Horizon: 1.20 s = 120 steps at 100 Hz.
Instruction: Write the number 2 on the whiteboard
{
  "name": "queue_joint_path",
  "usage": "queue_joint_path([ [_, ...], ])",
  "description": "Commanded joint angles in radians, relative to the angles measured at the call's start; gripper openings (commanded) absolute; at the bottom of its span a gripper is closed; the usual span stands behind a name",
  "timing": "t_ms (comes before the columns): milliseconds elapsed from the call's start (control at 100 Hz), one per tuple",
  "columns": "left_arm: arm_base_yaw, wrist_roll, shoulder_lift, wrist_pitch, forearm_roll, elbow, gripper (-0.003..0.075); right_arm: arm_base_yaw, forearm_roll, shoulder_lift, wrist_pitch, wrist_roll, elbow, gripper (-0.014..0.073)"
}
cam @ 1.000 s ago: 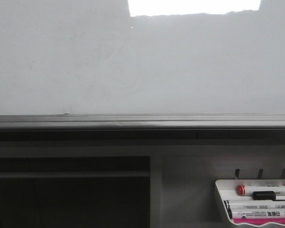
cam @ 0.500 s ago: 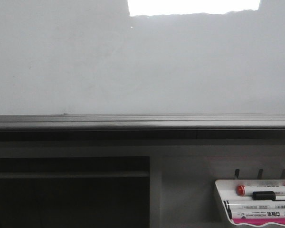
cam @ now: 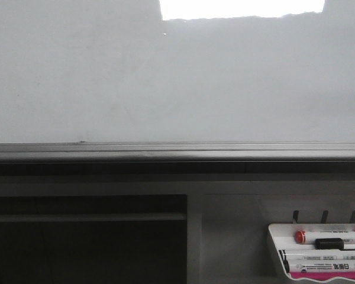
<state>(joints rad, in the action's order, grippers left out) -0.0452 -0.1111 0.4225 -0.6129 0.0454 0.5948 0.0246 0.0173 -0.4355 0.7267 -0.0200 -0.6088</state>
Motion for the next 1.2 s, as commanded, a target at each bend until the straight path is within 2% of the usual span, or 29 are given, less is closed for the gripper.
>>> queue_joint_path([
  [0,0.004,0.002,0.039,0.068,0.002,0.037,-0.0020,-0.005,0.003,-0.032,-0.061,-0.014,-0.036,-0.0073],
  [140,0.004,0.002,0.072,0.074,0.002,0.037,-0.0019,-0.005,0.003,-0.046,-0.069,-0.014,-0.036,-0.0067],
  [220,0.004,0.002,0.089,0.088,0.002,0.037,0.0008,-0.005,0.003,-0.047,-0.065,-0.014,-0.036,-0.0021],
  [290,0.004,0.002,0.105,0.107,0.002,0.037,0.0100,-0.005,0.003,-0.047,-0.065,-0.014,-0.036,0.0062],
  [410,0.004,0.002,0.133,0.178,0.010,0.037,0.0359,-0.005,0.003,-0.047,-0.069,-0.014,-0.036,0.0228],
  [460,0.004,0.002,0.148,0.217,0.011,0.037,0.0438,-0.005,0.003,-0.047,-0.071,-0.014,-0.036,0.0255],
  [510,0.004,0.002,0.166,0.263,0.026,0.037,0.0477,-0.005,0.003,-0.047,-0.073,-0.014,-0.036,0.0258],
  [710,0.000,0.002,0.291,0.400,0.088,0.052,0.0472,-0.005,0.005,-0.047,-0.093,-0.014,-0.036,0.0257],
  [950,-0.087,-0.010,0.511,0.423,0.044,0.165,0.0472,-0.005,0.005,-0.047,-0.107,-0.014,-0.036,0.0257],
  [1190,-0.090,-0.010,0.683,0.431,0.012,0.246,0.0472,-0.005,0.005,-0.047,-0.110,-0.014,-0.036,0.0257],
])
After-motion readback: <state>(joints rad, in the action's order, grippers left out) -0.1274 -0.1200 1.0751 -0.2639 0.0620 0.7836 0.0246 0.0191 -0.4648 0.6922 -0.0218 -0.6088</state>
